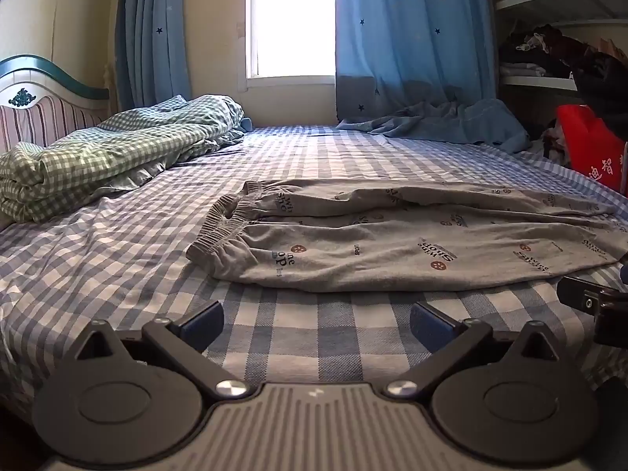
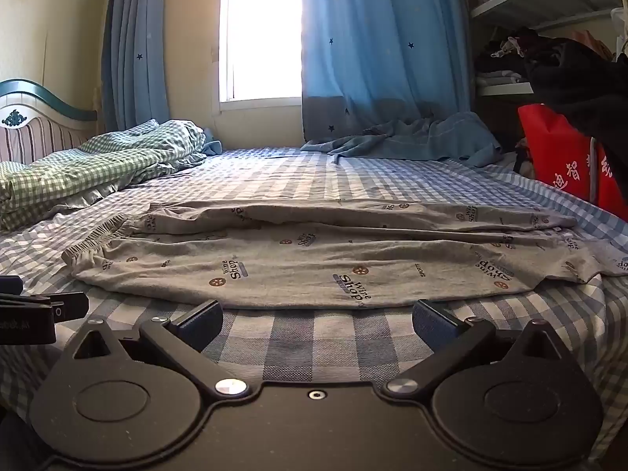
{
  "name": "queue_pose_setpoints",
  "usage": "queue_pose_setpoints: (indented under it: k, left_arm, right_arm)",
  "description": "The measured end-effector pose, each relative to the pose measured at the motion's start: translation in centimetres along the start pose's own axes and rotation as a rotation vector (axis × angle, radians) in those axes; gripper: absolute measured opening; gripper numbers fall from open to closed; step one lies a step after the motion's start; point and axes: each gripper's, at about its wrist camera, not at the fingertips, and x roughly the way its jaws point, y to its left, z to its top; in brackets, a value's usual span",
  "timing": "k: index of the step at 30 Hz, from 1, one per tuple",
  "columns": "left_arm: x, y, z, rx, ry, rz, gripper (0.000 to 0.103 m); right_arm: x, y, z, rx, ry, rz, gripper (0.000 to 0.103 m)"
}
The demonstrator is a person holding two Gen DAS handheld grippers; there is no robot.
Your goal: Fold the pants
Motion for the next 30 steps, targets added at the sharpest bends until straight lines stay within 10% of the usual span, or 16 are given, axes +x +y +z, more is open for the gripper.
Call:
queue_pose_setpoints:
  k: [30]
  left_arm:
    - [0.16, 0.22, -0.05, -0.005, 0.002, 0.008, 0.103]
  right_arm:
    - [0.20, 0.03, 0.08, -0.012, 0.001, -0.003, 0.102]
